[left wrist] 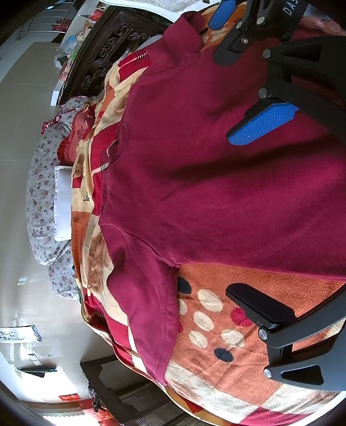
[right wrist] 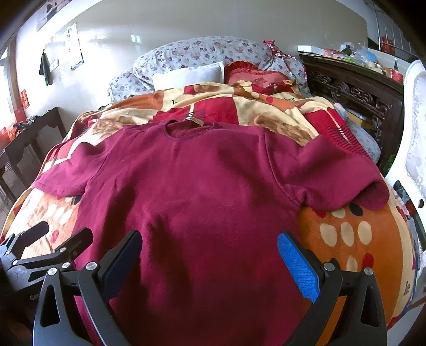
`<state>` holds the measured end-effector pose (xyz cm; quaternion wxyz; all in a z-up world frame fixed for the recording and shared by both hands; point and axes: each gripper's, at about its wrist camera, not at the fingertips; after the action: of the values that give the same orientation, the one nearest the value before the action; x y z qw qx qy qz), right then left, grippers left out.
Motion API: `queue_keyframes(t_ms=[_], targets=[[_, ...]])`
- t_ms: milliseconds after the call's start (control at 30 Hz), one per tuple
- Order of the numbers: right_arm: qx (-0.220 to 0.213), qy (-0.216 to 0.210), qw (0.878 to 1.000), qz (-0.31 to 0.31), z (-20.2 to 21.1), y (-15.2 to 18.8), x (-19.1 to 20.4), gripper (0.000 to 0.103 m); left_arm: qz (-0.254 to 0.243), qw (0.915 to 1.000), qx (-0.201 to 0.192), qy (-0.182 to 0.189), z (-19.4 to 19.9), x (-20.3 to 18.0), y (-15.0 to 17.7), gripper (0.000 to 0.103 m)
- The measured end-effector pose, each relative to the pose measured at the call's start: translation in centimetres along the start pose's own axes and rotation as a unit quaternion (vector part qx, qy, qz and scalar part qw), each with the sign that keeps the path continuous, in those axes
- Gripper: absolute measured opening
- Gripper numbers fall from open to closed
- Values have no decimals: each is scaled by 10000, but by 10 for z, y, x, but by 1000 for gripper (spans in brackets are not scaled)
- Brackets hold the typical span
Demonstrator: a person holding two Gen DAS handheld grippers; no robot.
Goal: Fold small clothes
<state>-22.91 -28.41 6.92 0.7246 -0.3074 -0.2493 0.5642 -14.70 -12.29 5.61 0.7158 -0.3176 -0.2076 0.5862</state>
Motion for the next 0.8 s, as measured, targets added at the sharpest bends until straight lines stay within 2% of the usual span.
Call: queue_keyframes(t_ms=[500,633,800], targets=[[145,-33,9999,44,-16,0,3,103,60,9998,151,83,-9,7,-3,103],[147,-100,9997,187,-22,-7,14,103,319,9991,235,122,-10,30,-11,103],[130,-273,9981,528,-35,-21,41,103,729,9970,238,-135,-12,81,-24,103]])
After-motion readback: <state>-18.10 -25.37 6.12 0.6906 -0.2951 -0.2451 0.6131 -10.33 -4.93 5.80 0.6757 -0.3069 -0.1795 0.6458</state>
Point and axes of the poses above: each gripper's, at about its wrist camera, not at the fingertips, and z roughly against the way its jaws point, x to its left, y to its underside, and after that the axes turned 5 degrees about z, right-handed
